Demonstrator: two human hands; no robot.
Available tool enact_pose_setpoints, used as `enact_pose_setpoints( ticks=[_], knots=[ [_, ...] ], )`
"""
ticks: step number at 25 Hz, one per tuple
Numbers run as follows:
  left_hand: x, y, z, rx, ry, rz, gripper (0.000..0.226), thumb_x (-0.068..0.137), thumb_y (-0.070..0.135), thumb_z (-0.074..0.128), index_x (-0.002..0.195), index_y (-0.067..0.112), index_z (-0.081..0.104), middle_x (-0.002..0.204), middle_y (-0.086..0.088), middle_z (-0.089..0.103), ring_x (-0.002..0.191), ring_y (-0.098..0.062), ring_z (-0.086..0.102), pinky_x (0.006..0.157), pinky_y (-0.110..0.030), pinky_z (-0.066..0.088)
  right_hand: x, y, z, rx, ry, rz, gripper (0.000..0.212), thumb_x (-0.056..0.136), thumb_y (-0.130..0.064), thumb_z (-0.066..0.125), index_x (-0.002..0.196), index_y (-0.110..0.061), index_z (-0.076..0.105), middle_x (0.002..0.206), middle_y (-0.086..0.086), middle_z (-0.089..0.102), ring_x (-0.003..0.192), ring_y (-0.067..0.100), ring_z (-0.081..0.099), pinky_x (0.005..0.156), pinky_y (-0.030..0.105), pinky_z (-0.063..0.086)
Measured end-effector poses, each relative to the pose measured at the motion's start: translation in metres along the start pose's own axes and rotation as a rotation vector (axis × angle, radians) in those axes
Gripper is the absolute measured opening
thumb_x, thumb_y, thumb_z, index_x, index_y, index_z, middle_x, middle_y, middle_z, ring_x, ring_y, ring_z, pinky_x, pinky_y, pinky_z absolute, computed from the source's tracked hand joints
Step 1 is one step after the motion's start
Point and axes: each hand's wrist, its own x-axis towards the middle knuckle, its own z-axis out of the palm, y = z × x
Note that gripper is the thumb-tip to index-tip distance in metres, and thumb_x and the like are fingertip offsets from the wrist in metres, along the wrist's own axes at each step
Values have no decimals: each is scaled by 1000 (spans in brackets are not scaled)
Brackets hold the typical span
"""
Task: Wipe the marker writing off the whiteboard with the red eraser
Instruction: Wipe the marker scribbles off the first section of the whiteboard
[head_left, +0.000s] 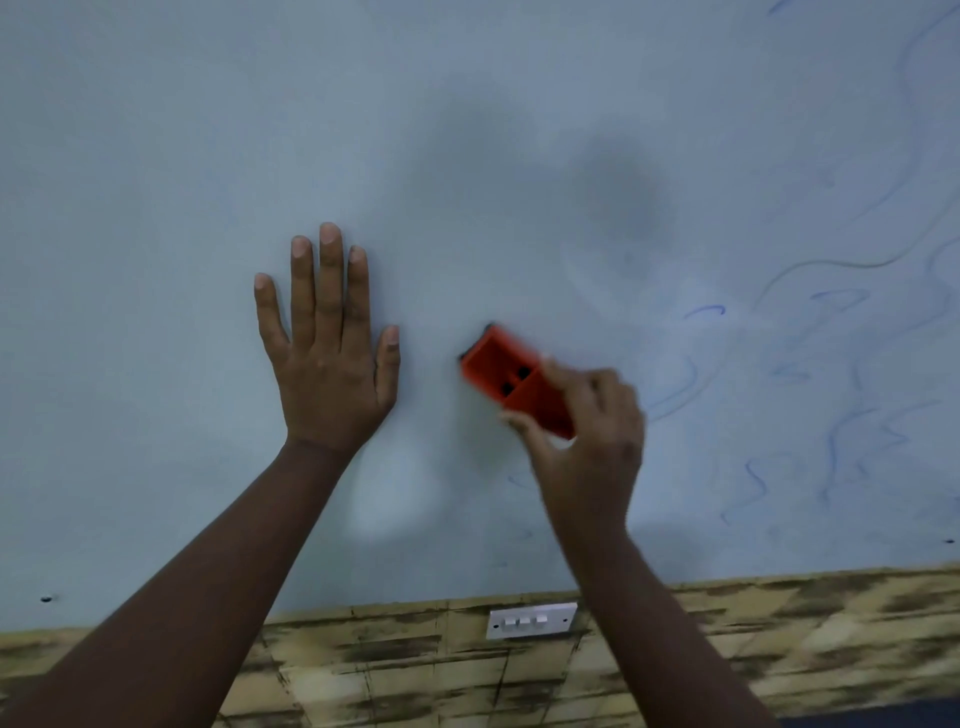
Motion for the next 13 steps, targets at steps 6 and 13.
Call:
enact_pose_setpoints(
  ticks=[6,13],
  knots=[
    [-17,-1,2,-4,-26,11,66,113,36,33,166,1,18,171,-22,22,164,-27,-3,132,-56,1,-28,8,4,-29,-89,16,58,69,-52,89,116,-23,72,100,-1,64,91,22,61,73,41,54],
    [-39,4,8,-8,-20,-3,69,111,36,36,167,4,11,170,-23,23,165,-26,-4,132,-56,0,-2,43,-41,298,148,566,54,72,-52,91,112,-26,67,100,-12,72,94,7,71,78,41,63]
  ],
)
